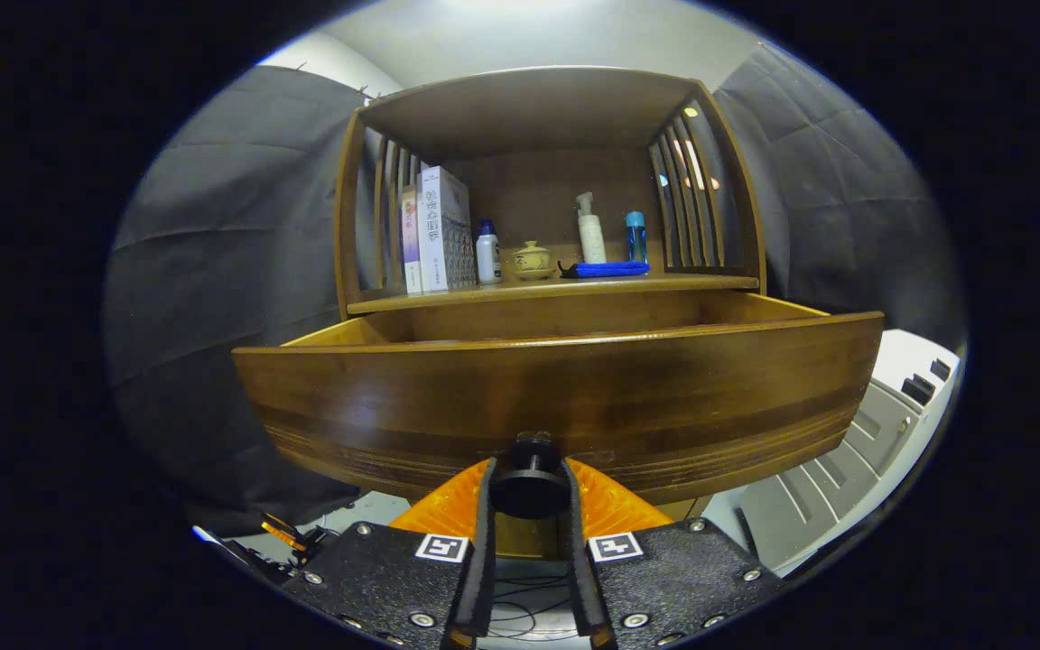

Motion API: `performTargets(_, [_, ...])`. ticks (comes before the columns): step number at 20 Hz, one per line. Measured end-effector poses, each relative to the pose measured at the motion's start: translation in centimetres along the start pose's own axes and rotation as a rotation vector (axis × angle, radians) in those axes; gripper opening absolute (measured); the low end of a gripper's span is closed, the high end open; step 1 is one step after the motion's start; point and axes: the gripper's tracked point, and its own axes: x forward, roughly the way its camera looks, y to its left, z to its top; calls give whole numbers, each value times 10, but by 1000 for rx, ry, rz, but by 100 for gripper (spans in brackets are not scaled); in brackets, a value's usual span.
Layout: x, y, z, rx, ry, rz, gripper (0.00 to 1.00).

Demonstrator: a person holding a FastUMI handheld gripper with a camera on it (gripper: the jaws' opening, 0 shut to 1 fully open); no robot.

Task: Pull open the drawer, take out the items inside it, and place them on the countertop above the cabinet.

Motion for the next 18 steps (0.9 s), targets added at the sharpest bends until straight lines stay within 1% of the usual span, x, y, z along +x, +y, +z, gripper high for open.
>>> performTargets(1, [0, 0, 0, 0, -5, 0, 35])
performTargets(3, [3, 2, 0, -23, -23, 16, 42])
performTargets(6, [3, -5, 2, -64, -38, 14, 55])
performTargets(9, [0, -4, 11, -79, -79, 34, 72])
performTargets(12, [-9, -3, 33, -108, -176, 46, 87])
performTargets(14, [-18, -1, 49, -114, -235, 61, 92])
performTargets(18, [-24, -3, 83, -111, -301, 62, 93])
